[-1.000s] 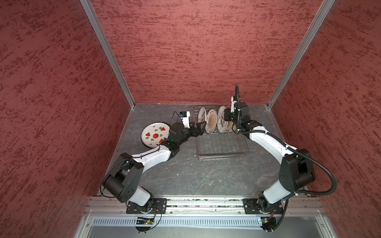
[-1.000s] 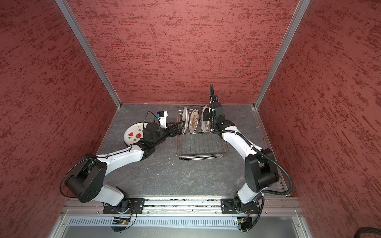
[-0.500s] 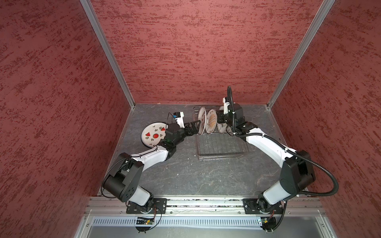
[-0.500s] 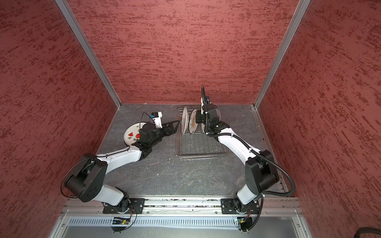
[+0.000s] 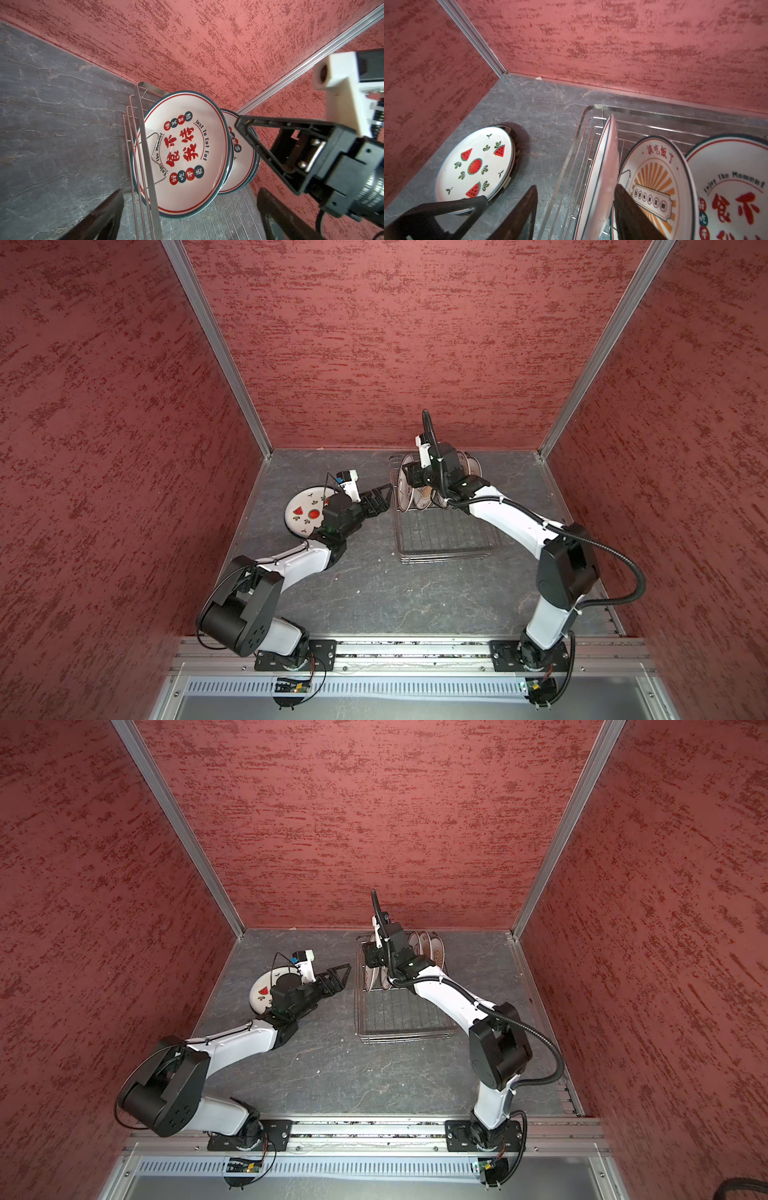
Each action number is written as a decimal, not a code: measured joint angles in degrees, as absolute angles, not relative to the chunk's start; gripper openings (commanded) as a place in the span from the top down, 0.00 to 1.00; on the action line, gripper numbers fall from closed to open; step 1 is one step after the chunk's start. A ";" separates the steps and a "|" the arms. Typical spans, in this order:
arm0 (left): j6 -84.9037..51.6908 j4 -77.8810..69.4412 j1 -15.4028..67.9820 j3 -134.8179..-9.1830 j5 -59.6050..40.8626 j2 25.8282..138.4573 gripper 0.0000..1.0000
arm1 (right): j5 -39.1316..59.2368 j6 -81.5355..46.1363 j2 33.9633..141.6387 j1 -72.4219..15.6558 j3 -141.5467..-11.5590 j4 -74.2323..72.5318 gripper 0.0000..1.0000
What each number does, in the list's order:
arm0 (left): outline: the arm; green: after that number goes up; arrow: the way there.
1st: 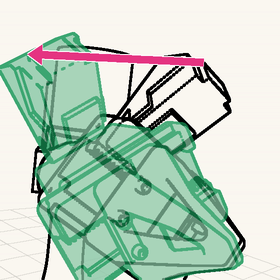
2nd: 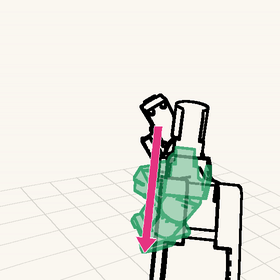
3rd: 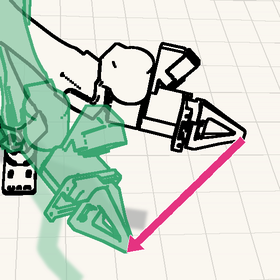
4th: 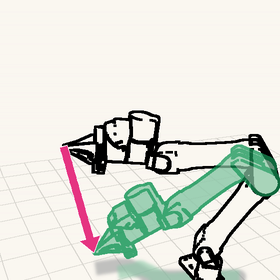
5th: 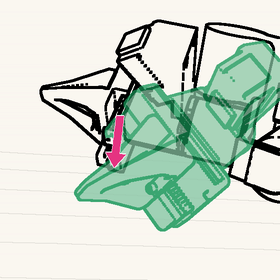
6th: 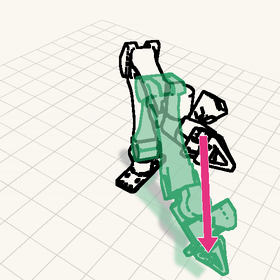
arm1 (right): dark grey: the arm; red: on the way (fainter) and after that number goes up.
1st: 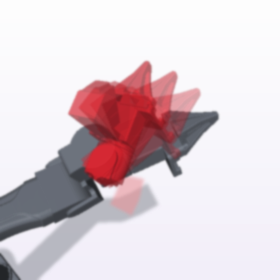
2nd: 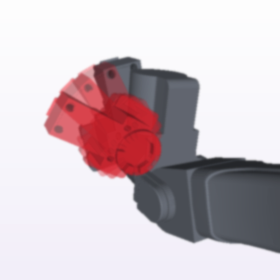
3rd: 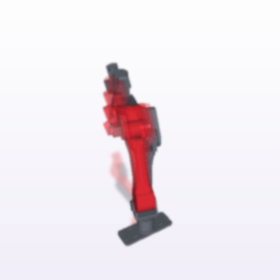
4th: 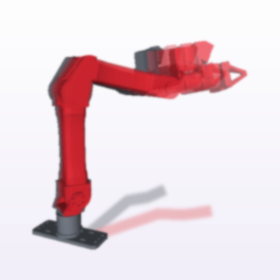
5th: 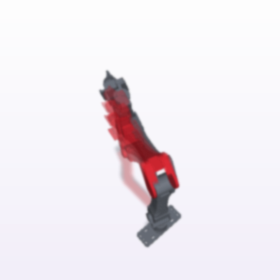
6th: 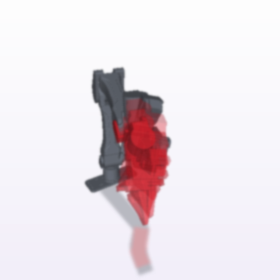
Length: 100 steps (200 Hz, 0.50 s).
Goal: Unload the plates from the dish rack
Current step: 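Lower the right gripper onto the next white plate in the rack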
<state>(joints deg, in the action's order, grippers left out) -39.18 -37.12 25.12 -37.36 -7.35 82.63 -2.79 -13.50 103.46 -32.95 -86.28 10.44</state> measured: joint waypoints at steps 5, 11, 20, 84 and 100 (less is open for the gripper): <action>-39.18 -37.12 25.12 -37.23 -7.31 82.52 0.01 | -3.22 -13.63 103.88 -33.06 -86.63 11.16 0.45; -39.18 -37.26 25.12 -37.04 -7.20 82.43 0.01 | -3.79 -13.63 104.47 -33.26 -87.11 11.94 0.47; -39.18 -37.34 25.12 -36.84 -7.16 82.39 0.01 | -4.86 -13.63 105.38 -33.45 -88.05 12.97 0.51; -39.03 -37.32 26.00 -36.69 -5.72 82.39 0.01 | -12.80 -13.52 113.47 -35.33 -98.32 19.81 0.65; -38.92 -37.32 26.00 -36.69 -5.23 82.39 0.01 | -15.33 -13.45 115.83 -35.90 -101.10 21.58 0.66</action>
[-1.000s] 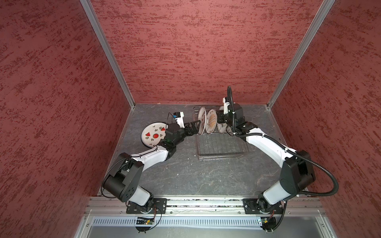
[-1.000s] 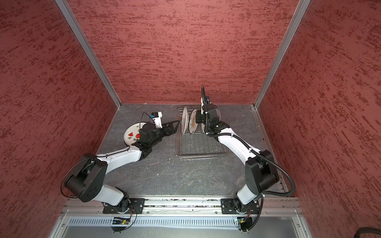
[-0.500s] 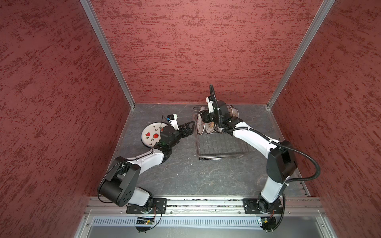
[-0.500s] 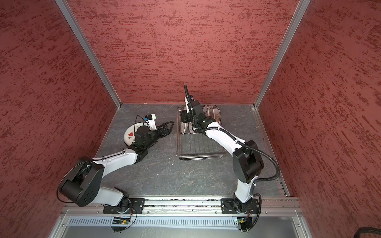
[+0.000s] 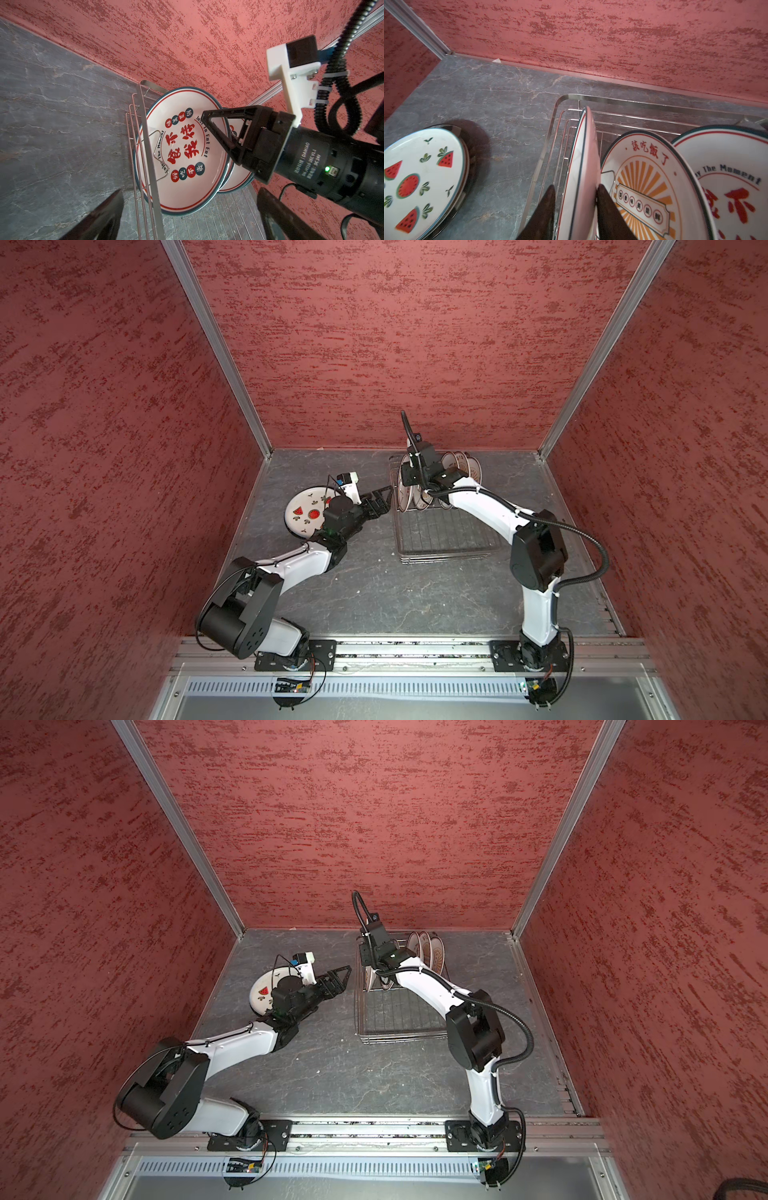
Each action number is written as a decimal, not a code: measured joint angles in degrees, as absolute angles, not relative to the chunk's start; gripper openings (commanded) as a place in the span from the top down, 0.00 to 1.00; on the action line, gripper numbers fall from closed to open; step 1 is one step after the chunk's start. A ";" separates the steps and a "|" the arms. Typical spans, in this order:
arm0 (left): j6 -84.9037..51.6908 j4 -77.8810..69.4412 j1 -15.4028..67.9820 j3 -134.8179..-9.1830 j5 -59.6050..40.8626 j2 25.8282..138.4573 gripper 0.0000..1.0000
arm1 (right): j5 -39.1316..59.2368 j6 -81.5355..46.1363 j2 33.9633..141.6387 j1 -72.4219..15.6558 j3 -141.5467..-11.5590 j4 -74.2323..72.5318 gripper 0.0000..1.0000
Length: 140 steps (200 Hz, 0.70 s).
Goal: Unload the plates from the dish rack
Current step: 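Lower the right gripper onto the next white plate in the rack, then close the right gripper on the rim of the red-text white plate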
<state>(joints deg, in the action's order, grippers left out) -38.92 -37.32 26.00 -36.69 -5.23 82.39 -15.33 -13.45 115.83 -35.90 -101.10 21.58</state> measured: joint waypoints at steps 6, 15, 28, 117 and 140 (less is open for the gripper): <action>-38.89 -37.32 26.00 -36.69 -5.02 82.39 0.01 | -16.10 -13.45 116.55 -36.07 -102.02 22.31 0.67; -38.87 -37.32 26.00 -36.69 -4.82 82.39 0.01 | -17.04 -13.41 117.69 -36.32 -103.24 23.27 0.68; -38.74 -37.32 26.00 -36.67 -4.38 82.39 0.01 | -18.41 -13.43 118.98 -36.45 -104.75 24.53 0.70; -34.96 -36.88 27.18 -35.68 0.67 81.71 0.00 | -23.46 -14.63 121.08 -36.97 -108.92 29.17 0.82; -34.76 -36.88 27.40 -35.68 1.26 81.62 0.01 | -24.27 -14.61 121.12 -37.15 -109.03 29.10 0.84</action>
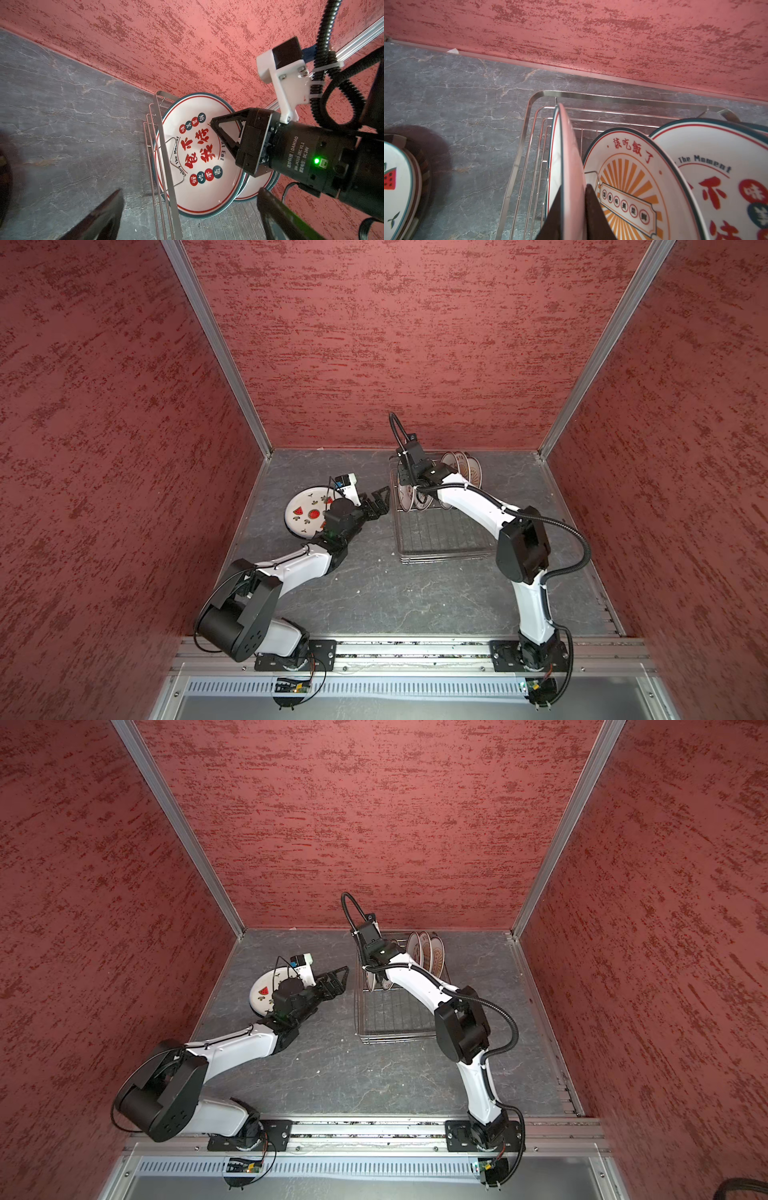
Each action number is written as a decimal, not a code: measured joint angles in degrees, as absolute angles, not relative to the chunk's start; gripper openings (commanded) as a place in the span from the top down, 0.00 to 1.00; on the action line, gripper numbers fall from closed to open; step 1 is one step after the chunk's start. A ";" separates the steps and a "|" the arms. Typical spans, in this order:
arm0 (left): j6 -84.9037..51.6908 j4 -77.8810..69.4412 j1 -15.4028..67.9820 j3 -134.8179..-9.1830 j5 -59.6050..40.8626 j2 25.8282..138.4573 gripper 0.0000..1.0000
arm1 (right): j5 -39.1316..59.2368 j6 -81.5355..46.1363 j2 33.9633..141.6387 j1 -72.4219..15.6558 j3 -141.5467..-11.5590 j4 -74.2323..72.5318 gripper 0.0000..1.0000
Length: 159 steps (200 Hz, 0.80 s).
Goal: Unload the plates from the dish rack
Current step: 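Close the right gripper on the rim of the red-text white plate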
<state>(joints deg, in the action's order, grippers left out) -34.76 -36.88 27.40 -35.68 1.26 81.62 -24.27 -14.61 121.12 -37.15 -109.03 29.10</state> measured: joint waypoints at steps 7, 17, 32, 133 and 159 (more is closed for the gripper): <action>-34.68 -36.88 27.46 -35.68 1.41 81.62 0.01 | -24.58 -14.59 121.27 -37.21 -109.30 29.23 0.84; -34.65 -36.91 27.57 -35.68 1.45 81.62 0.01 | -24.86 -14.46 121.56 -37.32 -109.84 29.54 0.84; -34.63 -36.88 27.68 -35.68 1.43 81.62 0.01 | -25.41 -14.04 121.75 -37.58 -110.19 29.82 0.86; -33.06 -34.30 28.60 -35.79 3.40 76.62 0.01 | -28.25 -11.31 121.03 -37.78 -108.40 28.75 0.92; -32.91 -34.28 29.85 -35.79 4.80 76.36 0.01 | -28.56 -10.37 120.81 -37.78 -108.03 28.56 0.93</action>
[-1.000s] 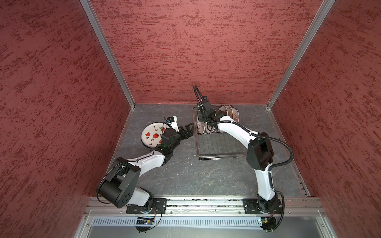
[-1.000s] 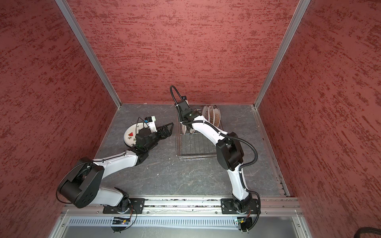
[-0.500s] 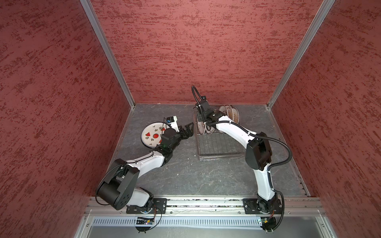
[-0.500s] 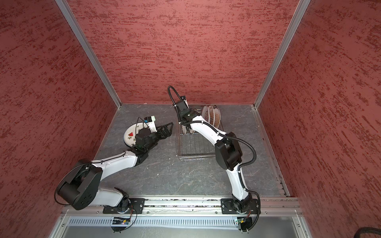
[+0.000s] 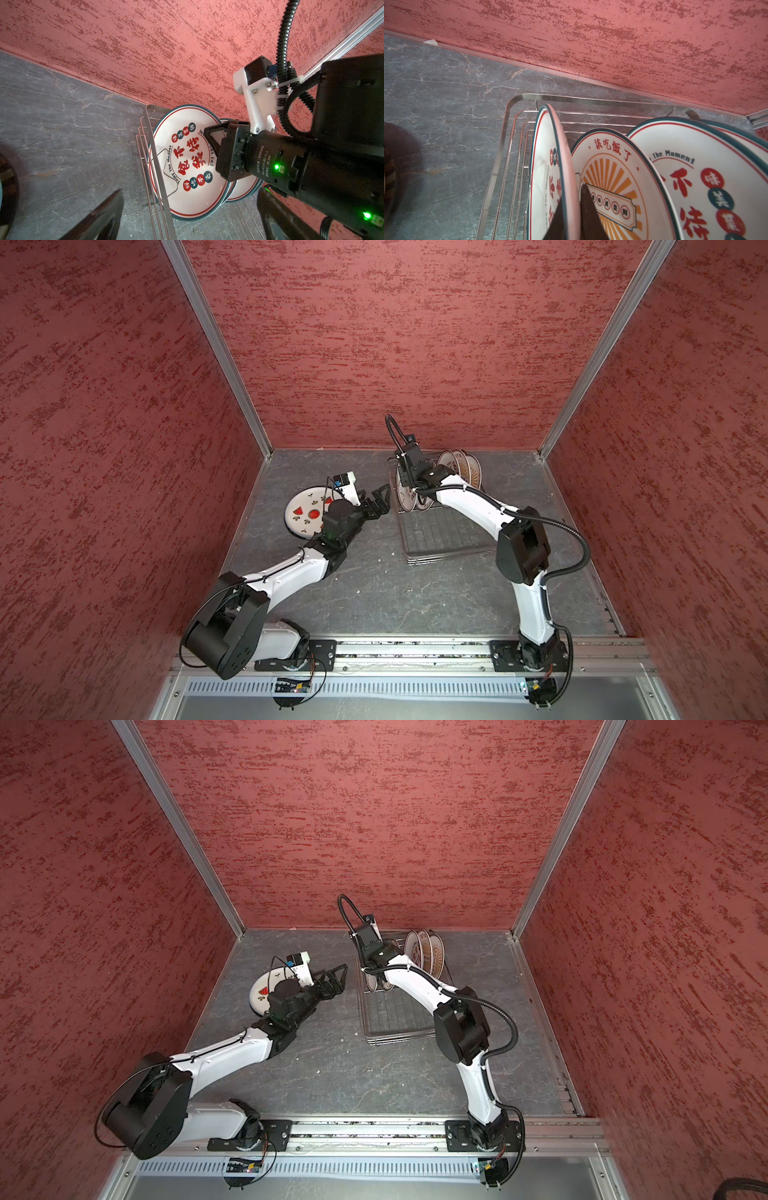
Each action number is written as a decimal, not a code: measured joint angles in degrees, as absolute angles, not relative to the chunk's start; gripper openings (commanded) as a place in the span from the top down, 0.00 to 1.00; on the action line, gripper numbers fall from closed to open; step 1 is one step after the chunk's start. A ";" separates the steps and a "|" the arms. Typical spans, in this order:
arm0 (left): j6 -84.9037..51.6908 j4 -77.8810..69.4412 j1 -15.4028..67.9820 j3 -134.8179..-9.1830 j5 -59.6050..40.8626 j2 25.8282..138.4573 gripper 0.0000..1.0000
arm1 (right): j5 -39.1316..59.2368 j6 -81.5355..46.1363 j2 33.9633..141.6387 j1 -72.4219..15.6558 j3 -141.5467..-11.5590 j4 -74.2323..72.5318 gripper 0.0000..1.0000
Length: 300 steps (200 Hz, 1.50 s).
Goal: Unload the plates from the dish rack
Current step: 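Close the right gripper on the rim of the red-text white plate, then lift the red-text plate out of the rack with the right gripper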
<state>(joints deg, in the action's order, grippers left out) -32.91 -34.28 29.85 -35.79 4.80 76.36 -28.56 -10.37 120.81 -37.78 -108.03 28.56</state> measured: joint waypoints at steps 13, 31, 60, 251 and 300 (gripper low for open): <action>-32.84 -34.30 30.35 -35.79 5.13 76.36 0.01 | -28.82 -10.02 120.73 -37.78 -107.85 28.49 0.93; -32.71 -34.33 30.72 -35.79 5.30 76.40 0.01 | -29.12 -9.58 120.64 -37.78 -107.81 28.51 0.93; -32.71 -34.35 30.81 -35.79 5.98 76.77 0.01 | -29.85 -9.02 120.64 -37.85 -107.81 28.47 0.94; -31.83 -39.27 30.81 -31.79 5.91 77.10 0.01 | -33.78 -1.26 103.88 -38.81 -95.09 13.47 0.98; -29.82 -40.03 29.65 -30.76 3.42 73.76 0.01 | -28.53 -1.30 94.02 -38.48 -82.17 4.93 0.99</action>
<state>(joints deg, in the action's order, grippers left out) -29.82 -40.03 29.65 -30.76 3.42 73.76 -28.53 -1.30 94.02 -38.48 -82.17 4.93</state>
